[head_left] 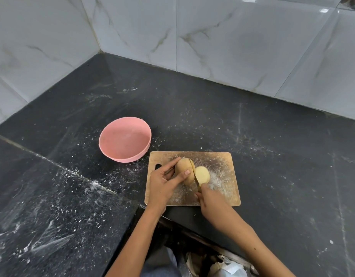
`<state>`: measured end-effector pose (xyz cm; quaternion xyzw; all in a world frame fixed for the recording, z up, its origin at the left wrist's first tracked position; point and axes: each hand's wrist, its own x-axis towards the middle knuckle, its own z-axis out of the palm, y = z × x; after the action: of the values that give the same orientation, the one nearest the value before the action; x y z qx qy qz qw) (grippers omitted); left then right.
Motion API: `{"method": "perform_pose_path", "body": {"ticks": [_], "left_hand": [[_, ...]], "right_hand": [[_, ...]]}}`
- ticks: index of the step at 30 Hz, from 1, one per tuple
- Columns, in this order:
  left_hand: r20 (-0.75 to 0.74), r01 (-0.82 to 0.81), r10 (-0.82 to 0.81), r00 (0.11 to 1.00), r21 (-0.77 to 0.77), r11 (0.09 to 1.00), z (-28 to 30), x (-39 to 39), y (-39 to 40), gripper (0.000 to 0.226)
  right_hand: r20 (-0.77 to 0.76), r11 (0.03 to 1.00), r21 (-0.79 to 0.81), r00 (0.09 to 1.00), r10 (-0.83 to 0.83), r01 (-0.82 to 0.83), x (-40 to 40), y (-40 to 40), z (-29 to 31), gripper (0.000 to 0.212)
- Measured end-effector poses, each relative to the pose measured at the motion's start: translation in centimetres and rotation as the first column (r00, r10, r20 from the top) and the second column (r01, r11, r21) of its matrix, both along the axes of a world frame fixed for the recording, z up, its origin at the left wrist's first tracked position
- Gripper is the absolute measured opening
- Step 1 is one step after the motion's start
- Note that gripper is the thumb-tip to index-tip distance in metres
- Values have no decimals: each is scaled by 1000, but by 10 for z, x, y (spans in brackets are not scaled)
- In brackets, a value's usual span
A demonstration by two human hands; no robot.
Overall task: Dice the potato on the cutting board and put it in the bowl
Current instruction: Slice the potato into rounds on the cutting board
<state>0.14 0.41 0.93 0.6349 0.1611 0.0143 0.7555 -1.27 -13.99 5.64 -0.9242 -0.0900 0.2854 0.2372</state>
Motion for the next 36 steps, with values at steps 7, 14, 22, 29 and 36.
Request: {"method": "perform_pose_path", "body": {"ticks": [7, 14, 22, 29, 36], "left_hand": [[-7, -12, 12, 1000, 0, 1000, 0, 1, 3, 52], [1, -2, 2, 1000, 7, 1000, -2, 1, 3, 52], [85, 29, -76, 993, 452, 891, 5, -2, 8, 74], [121, 61, -137, 983, 489, 870, 15, 0, 7, 70], [139, 35, -115, 984, 478, 878, 10, 2, 7, 59]], "right_hand": [[21, 999, 37, 1000, -18, 17, 18, 9, 1, 8], [7, 999, 7, 999, -33, 33, 2, 4, -7, 10], [74, 998, -39, 996, -56, 59, 1, 4, -3, 20], [91, 997, -34, 994, -59, 62, -1, 7, 1, 18], [8, 1000, 2, 1000, -30, 30, 12, 3, -1, 16]]}}
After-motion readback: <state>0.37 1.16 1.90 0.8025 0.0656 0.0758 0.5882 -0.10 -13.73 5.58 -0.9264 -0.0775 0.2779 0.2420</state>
